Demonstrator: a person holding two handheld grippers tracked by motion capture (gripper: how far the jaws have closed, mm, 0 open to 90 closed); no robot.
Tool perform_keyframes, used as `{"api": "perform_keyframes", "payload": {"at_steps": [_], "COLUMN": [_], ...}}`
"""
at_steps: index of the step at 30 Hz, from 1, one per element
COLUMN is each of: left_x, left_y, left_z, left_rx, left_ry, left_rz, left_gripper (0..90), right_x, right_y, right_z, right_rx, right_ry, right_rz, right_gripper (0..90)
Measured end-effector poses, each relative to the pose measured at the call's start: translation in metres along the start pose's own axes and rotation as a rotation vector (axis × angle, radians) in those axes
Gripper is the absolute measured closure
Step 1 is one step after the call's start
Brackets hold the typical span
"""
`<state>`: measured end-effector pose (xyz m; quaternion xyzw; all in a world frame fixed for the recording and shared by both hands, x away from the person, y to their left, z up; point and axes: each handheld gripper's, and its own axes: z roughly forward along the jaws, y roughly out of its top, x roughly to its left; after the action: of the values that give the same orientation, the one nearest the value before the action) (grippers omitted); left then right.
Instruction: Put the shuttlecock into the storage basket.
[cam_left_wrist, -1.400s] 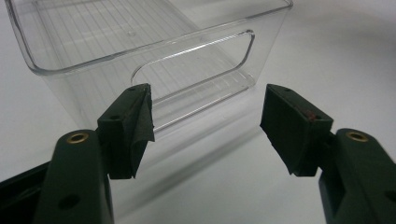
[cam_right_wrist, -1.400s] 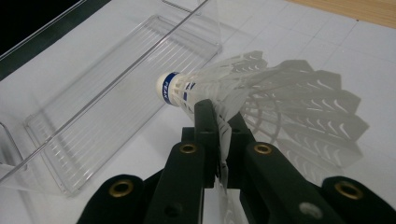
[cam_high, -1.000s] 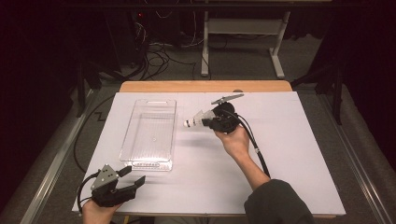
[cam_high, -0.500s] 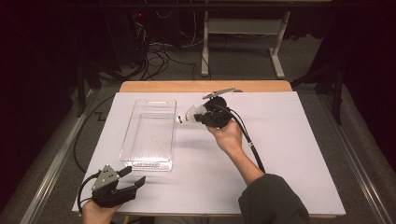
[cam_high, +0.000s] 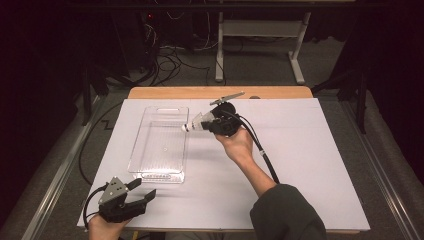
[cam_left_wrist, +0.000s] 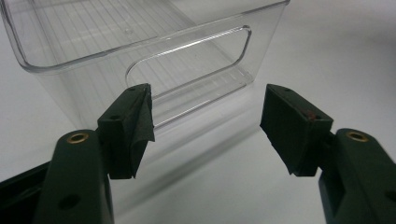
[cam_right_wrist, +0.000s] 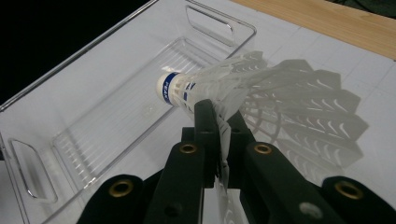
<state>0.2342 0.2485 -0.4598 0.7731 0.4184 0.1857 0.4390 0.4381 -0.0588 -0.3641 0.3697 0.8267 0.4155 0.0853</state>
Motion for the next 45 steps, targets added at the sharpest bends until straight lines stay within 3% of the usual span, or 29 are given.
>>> {"api": "perform_keyframes", "payload": {"at_steps": [30, 45], "left_x": [0.004, 0.004], "left_y": [-0.002, -0.002], "left_z": [-0.004, -0.004], "left_rx": [-0.008, -0.008], "left_ry": [0.012, 0.001], "left_rz": [-0.015, -0.021], "left_gripper": [35.0, 35.0], "right_x": [0.015, 0.016], "right_y": [0.026, 0.035], "right_z": [0.026, 0.039], "right_rx": [0.021, 0.034], "right_ry": [0.013, 0.015], "right_rz": [-0.011, -0.009], "right_gripper": [89.0, 89.0]}}
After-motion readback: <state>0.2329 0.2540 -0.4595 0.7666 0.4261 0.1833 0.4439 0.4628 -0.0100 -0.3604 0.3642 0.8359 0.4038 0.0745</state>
